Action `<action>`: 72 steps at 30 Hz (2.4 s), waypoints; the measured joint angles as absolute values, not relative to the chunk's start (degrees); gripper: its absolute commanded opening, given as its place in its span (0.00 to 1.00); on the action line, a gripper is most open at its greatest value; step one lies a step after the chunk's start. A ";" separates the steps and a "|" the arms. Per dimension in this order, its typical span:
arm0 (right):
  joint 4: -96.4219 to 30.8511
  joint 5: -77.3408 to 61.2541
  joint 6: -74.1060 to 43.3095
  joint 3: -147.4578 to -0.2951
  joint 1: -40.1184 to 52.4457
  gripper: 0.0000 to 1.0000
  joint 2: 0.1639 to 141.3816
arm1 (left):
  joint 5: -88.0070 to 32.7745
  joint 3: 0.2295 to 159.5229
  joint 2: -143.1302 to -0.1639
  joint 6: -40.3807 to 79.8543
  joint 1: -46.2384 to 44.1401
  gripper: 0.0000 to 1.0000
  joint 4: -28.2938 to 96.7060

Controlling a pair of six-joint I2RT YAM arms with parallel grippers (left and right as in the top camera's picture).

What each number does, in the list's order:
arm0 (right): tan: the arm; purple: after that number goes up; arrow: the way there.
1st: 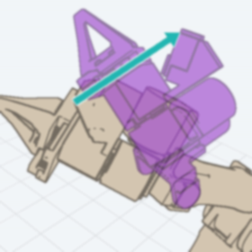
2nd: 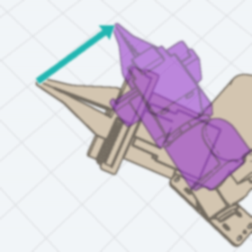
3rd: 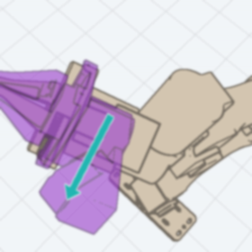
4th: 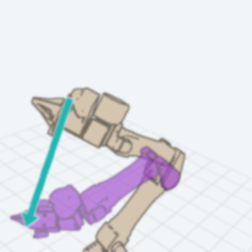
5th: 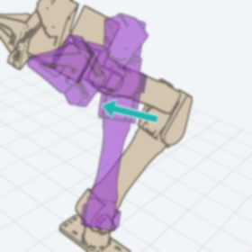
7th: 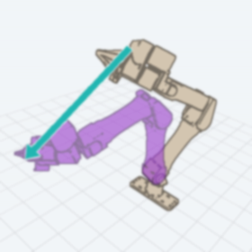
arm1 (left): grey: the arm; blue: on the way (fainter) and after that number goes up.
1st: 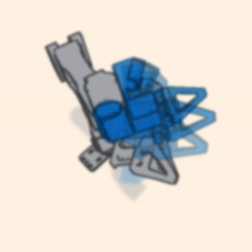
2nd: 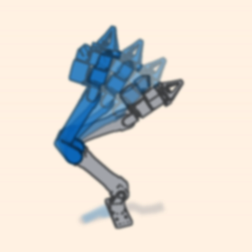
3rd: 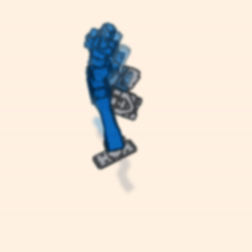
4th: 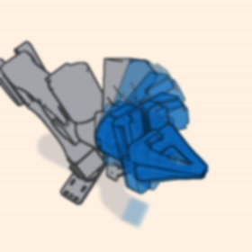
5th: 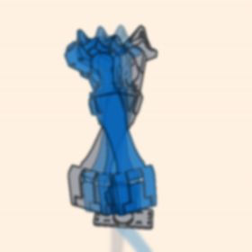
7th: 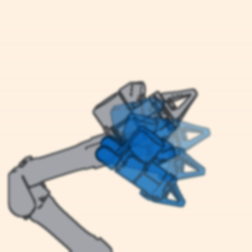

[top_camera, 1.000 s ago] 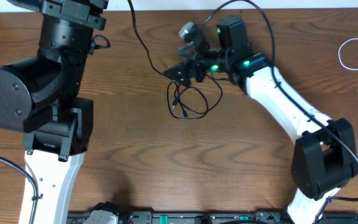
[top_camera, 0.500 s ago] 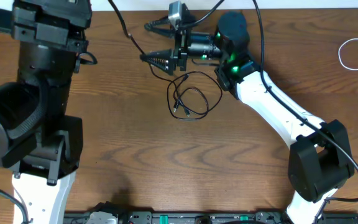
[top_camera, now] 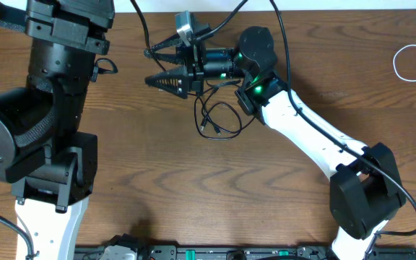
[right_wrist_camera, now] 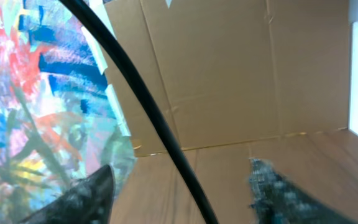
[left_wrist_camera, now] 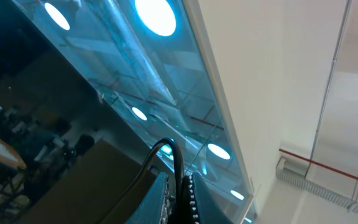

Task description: Untangle cables

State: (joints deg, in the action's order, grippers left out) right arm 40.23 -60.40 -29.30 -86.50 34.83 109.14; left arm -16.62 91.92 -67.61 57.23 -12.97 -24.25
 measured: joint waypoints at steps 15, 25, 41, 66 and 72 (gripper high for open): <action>22.44 -53.01 -36.18 -86.70 33.19 0.01 109.10 | -16.60 91.96 -67.64 57.17 -12.97 0.07 -9.37; -13.54 -43.75 -25.69 -86.91 27.46 0.01 108.81 | -15.75 91.98 -67.99 45.95 -12.97 0.09 16.58; -30.70 -26.87 -18.59 -91.22 0.58 0.01 83.57 | -14.68 92.03 -75.07 33.69 -12.97 0.30 39.75; -36.86 -12.49 -21.45 -92.33 -15.03 0.01 72.82 | -21.41 92.03 -83.42 20.51 -12.97 0.35 45.95; -40.82 -10.96 -21.47 -92.33 -25.19 0.01 72.93 | -21.82 92.03 -83.42 19.64 -12.97 0.34 46.06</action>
State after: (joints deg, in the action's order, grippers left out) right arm -40.82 -10.96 -21.47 -92.33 -25.19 72.93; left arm -21.82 92.03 -83.42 19.64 -12.97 46.06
